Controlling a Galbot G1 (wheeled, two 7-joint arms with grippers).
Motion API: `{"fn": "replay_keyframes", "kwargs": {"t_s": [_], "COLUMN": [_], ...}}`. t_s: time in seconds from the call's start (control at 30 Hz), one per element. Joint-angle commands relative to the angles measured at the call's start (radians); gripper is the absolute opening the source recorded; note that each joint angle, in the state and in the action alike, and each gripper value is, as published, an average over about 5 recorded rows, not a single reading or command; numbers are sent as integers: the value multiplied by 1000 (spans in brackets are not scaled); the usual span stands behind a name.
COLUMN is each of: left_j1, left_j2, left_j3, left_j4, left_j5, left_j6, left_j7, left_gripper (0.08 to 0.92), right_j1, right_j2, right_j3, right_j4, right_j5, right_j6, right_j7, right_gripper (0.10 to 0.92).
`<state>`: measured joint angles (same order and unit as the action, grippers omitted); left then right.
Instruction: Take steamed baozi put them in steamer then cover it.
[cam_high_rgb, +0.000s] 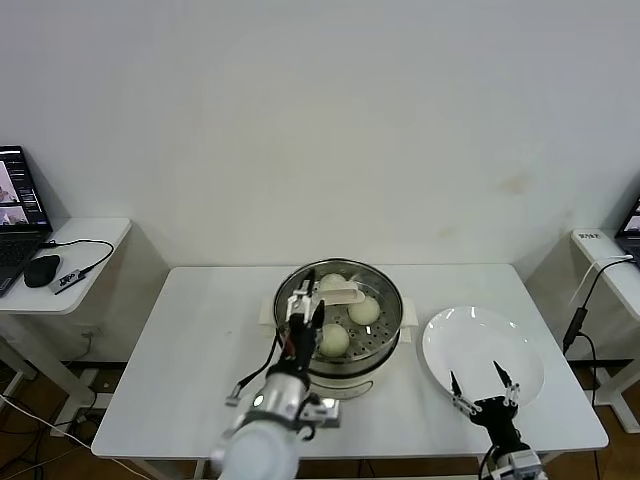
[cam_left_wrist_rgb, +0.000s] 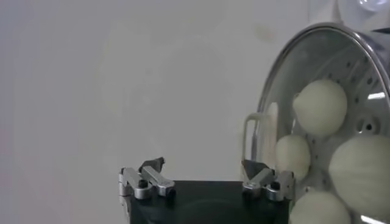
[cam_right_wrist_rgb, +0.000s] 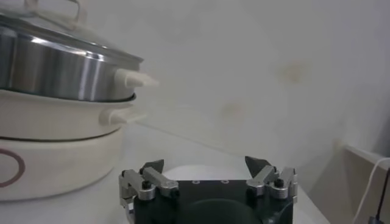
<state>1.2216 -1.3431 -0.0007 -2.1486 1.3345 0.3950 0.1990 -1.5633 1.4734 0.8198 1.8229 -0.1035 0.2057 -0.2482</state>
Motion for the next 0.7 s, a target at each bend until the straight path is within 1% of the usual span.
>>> {"fn": "replay_keyframes", "kwargs": {"t_s": [0.03,0.13,0.23,0.3,0.53,0.7], "left_j1": [389,437,471,494,544,554], "left_j2": [94,60,27,17,-15,-27], "left_j3": [-347,-476,-532,-537,-524,-546], "left_j4": [-149,-86,-36,-14,67,131], "left_j5": [-957,-1291,-1478,-1565,-1597,-1572], "left_j6": [-281,-404,-446,-464,-573,-593], "left_j7": [-383,-439,-483,-495,-478,-419], "left_gripper": [823,823,823,823,823,823], "right_j1": [-19,-31,-58,-87,-194,-229], "right_j2": [-32,-25,-38,-65,-223,-257], "right_j3": [-11,-22,-36,-52,-115,-118], "right_j4": [13,26,49,66,90,109], "right_j5": [56,62,86,125,292,333], "right_j6": [-10,-17,-25,-33,-36,-42], "right_j7": [-5,-6,-5,0,60,81], "right_gripper": [823,823,823,823,823,823]}}
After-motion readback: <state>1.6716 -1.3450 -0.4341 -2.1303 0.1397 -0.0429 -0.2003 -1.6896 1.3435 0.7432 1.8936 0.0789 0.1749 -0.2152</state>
